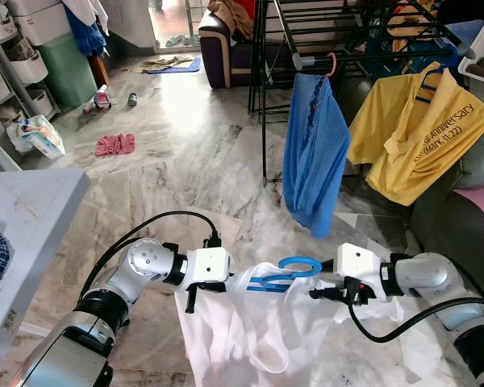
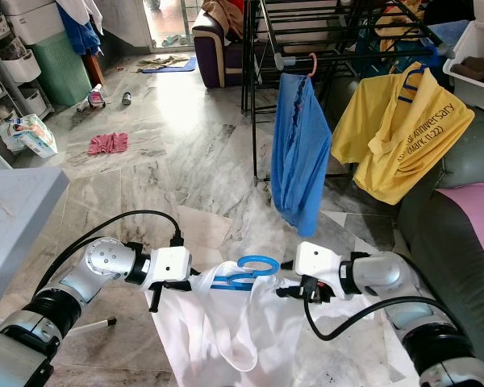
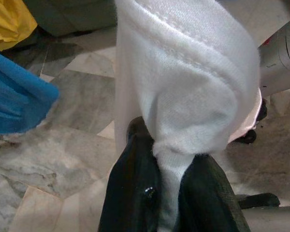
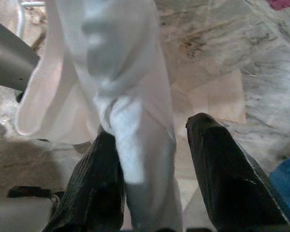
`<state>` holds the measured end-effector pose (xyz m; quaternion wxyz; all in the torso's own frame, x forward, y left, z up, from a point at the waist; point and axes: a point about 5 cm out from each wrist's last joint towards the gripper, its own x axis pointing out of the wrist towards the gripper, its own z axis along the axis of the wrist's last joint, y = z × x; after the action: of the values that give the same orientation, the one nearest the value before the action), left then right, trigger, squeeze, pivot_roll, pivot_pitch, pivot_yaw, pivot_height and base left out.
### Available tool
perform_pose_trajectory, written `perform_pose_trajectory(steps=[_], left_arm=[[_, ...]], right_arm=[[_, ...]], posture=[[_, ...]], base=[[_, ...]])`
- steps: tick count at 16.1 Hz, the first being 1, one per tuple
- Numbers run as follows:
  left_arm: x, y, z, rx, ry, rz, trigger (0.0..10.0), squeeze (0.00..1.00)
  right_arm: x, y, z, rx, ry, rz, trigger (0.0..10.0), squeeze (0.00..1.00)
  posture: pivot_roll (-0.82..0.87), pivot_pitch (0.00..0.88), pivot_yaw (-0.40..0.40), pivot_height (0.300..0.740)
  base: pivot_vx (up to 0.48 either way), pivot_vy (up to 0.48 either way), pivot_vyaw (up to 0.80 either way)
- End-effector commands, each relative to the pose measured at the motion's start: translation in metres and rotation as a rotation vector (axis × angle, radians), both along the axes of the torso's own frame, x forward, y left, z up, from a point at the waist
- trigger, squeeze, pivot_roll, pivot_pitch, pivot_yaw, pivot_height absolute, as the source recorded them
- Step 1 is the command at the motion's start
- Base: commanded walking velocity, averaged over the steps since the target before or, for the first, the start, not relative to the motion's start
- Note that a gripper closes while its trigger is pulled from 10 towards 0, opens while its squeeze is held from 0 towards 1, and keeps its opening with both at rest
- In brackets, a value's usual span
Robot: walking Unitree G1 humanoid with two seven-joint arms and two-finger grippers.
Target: Hang hanger
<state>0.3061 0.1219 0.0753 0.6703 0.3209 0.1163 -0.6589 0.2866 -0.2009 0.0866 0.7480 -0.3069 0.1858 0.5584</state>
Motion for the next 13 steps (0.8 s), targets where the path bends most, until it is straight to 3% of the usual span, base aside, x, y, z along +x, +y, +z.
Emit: perform_pose_trajectory(steps=[1, 2, 5, 13], left_arm=[[0.0034, 0.0003, 0.0086, -0.031, -0.033, -0.005, 0.0, 0.00], [0.0035, 0.0002, 0.0088, -0.031, -0.033, -0.005, 0.0, 0.00], [0.0034, -0.0005, 0.0085, -0.036, -0.034, -0.001, 0.0, 0.00], [0.0042, -0.0008, 0.0075, -0.037, -0.032, 0.010, 0.0, 0.00]], right_arm=[[-0.0013, 0.0034, -0.0022, 0.012, 0.019, 0.019, 0.2, 0.00], [-0.0017, 0.0041, -0.0030, 0.013, 0.020, 0.021, 0.8, 0.00], [-0.0034, 0.0074, -0.0063, 0.016, 0.033, 0.036, 0.0, 0.00], [-0.0060, 0.0040, -0.0064, 0.016, 0.048, 0.035, 0.0, 0.00]], posture=[[0.00, 0.000, 0.066, 0.740], [0.00, 0.000, 0.065, 0.740], [0.00, 0.000, 0.059, 0.740], [-0.01, 0.000, 0.061, 0.740]], base=[[0.000, 0.000, 0.00], [0.000, 0.000, 0.00], [0.000, 0.000, 0.00], [0.000, 0.000, 0.00]])
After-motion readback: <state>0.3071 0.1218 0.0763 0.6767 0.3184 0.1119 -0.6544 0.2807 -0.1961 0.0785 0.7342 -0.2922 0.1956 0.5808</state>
